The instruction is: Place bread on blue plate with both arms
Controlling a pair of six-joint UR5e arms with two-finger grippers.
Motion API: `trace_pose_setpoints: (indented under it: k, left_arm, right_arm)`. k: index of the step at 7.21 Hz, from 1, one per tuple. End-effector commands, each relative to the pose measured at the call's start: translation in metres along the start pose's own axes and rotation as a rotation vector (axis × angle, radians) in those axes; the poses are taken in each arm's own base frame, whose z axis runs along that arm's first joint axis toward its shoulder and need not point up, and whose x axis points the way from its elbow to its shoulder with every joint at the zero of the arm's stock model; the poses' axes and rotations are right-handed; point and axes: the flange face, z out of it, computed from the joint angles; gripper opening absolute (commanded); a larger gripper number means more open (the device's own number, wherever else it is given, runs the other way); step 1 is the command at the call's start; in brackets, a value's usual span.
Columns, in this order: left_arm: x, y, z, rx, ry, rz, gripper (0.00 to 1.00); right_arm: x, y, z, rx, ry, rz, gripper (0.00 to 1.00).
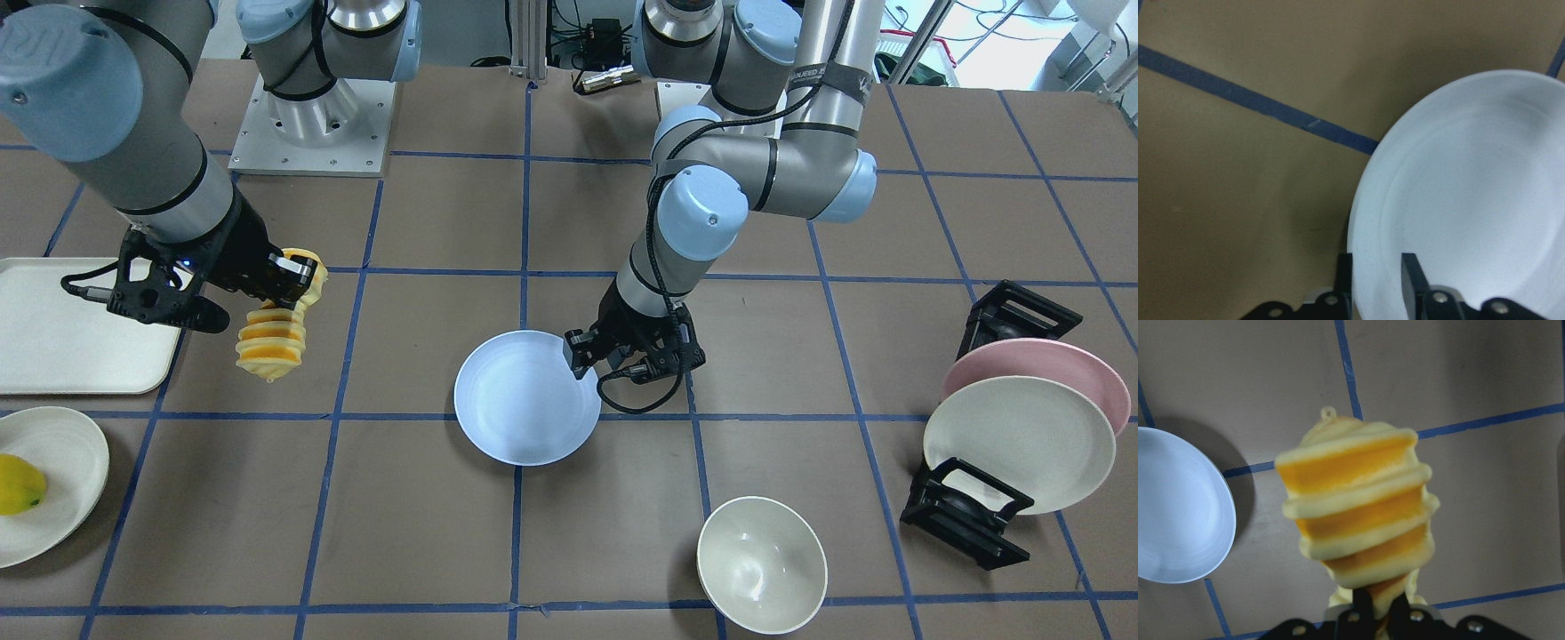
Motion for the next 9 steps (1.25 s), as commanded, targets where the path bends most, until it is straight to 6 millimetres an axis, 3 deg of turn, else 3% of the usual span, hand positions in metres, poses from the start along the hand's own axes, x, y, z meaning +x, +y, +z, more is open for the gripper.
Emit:
trace_pose_setpoints:
  k: [1,2,3,4,6,7,8,9]
  left_arm:
    - [-0.034,-0.034,-0.096,0.002,-0.086,0.118,0.88]
    - [-0.041,-0.041,-0.16,-0.034,-0.184,0.217,0.92]
    - [-0.035,-0.037,-0.215,-0.067,-0.22,0.243,0.94]
    - [-0.029,-0.032,-0.254,-0.054,-0.215,0.285,1.0]
    - [-0.036,-0.012,-0.285,-0.065,-0.212,0.417,1.0]
    - [-0.035,-0.007,-0.29,-0.058,-0.21,0.424,1.0]
    - [-0.037,-0.001,-0.292,-0.058,-0.229,0.439,1.0]
    - [-0.046,-0.006,-0.282,-0.067,-0.274,0.468,1.0]
  right_arm:
    - [-0.035,0.005,0.01,0.019,0.005,-0.009,0.0]
    - [-0.062,0.006,0.026,0.022,0.01,-0.032,0.0]
    - [-0.087,0.009,0.036,0.04,0.006,-0.001,0.0]
    - [-0.116,0.009,0.056,0.049,0.005,0.014,0.0]
    - [-0.167,0.017,0.092,0.066,0.0,-0.009,0.0]
    - [-0.186,0.02,0.11,0.065,-0.002,-0.013,0.0]
    - [-0.201,0.025,0.112,0.093,-0.011,-0.031,0.0]
    - [-0.207,0.026,0.127,0.068,-0.005,-0.033,0.0]
